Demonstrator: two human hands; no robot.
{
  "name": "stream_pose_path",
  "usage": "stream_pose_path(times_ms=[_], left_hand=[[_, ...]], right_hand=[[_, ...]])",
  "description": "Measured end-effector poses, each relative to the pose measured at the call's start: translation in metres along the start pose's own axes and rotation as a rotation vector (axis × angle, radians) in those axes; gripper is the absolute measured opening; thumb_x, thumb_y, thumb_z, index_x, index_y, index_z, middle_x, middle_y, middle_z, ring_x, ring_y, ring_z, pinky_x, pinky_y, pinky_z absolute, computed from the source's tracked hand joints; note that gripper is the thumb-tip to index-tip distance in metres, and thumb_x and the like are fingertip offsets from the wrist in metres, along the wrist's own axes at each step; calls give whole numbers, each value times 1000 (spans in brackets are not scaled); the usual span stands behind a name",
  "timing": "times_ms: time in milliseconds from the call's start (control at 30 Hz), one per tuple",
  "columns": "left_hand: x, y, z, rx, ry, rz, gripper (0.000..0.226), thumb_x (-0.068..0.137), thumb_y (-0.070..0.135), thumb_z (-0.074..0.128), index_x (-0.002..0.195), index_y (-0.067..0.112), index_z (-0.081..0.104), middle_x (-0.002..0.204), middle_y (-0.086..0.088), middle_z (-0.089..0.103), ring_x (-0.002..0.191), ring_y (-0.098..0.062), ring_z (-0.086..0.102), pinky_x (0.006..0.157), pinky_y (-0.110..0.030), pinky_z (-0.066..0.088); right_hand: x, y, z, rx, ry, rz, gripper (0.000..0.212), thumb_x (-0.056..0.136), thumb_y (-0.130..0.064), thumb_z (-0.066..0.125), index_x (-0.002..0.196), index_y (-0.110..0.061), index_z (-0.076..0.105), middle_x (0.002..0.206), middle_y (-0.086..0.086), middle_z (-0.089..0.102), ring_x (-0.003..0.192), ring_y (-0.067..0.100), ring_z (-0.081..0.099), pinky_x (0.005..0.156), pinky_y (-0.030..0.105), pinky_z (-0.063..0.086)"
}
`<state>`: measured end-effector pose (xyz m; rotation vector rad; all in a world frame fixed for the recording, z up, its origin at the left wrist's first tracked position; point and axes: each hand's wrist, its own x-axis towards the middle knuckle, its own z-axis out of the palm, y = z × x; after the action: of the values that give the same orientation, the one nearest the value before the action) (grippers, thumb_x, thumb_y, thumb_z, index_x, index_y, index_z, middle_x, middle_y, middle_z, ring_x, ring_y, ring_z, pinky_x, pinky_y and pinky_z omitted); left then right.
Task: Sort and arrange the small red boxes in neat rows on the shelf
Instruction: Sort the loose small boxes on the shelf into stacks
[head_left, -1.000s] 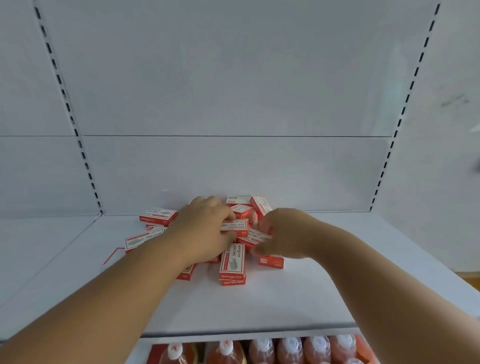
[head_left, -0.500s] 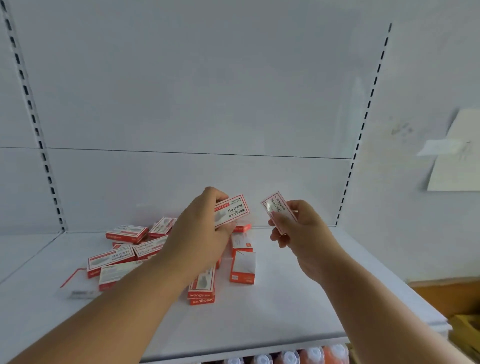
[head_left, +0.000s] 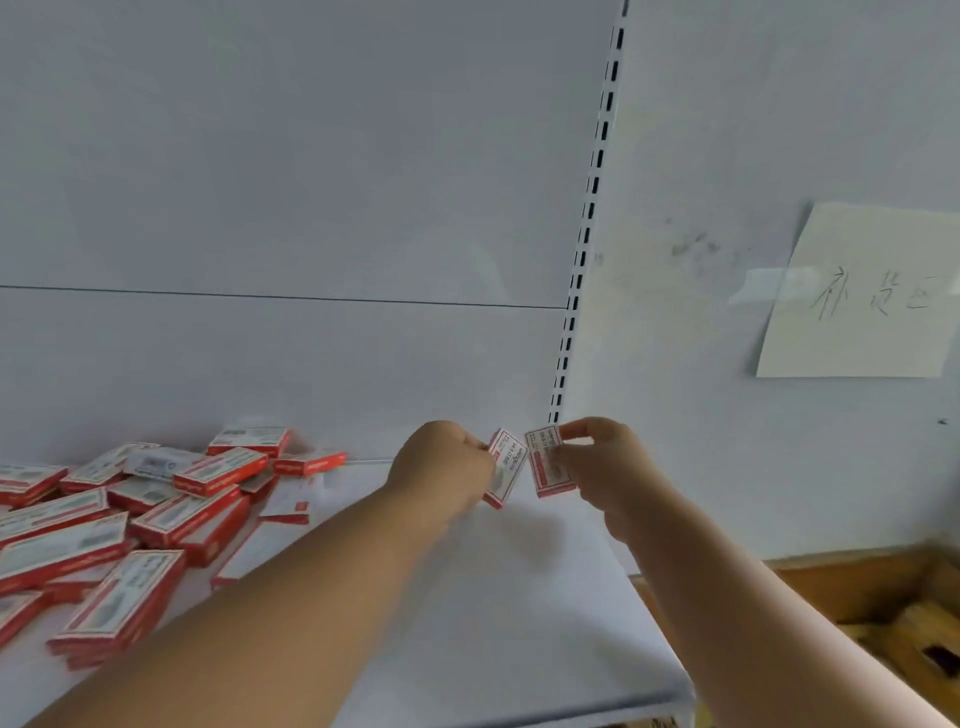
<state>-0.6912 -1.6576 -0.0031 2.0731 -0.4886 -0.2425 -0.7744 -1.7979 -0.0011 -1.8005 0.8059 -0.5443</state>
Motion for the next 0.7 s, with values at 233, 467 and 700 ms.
stream_pose_path(times_ms=[233, 467, 700], left_hand=[[41, -4, 44, 404, 97, -75, 16, 77, 25, 64, 86, 14, 73, 82, -7, 72, 82, -27, 70, 58, -24, 42], [33, -2, 51, 554, 203, -79, 16, 77, 26, 71, 86, 13, 70, 85, -5, 68, 80, -27, 62, 64, -25, 41], [4, 3, 41, 496, 259, -10, 13, 89, 33, 61, 95, 22, 62, 99, 2, 63, 95, -22, 60, 77, -29, 48]], right_hand=[[48, 15, -15, -358, -131, -148, 12, 84, -12, 64, 92, -5, 69, 73, 11, 68, 60, 29, 61, 57, 30, 48], [57, 22, -6, -769, -167, -322, 6, 82, -21, 56, 83, -15, 58, 83, 4, 62, 74, 25, 57, 55, 26, 42], [44, 4, 0, -710, -147, -470, 16, 91, -30, 49, 93, -14, 54, 87, 2, 61, 77, 24, 56, 61, 29, 42]])
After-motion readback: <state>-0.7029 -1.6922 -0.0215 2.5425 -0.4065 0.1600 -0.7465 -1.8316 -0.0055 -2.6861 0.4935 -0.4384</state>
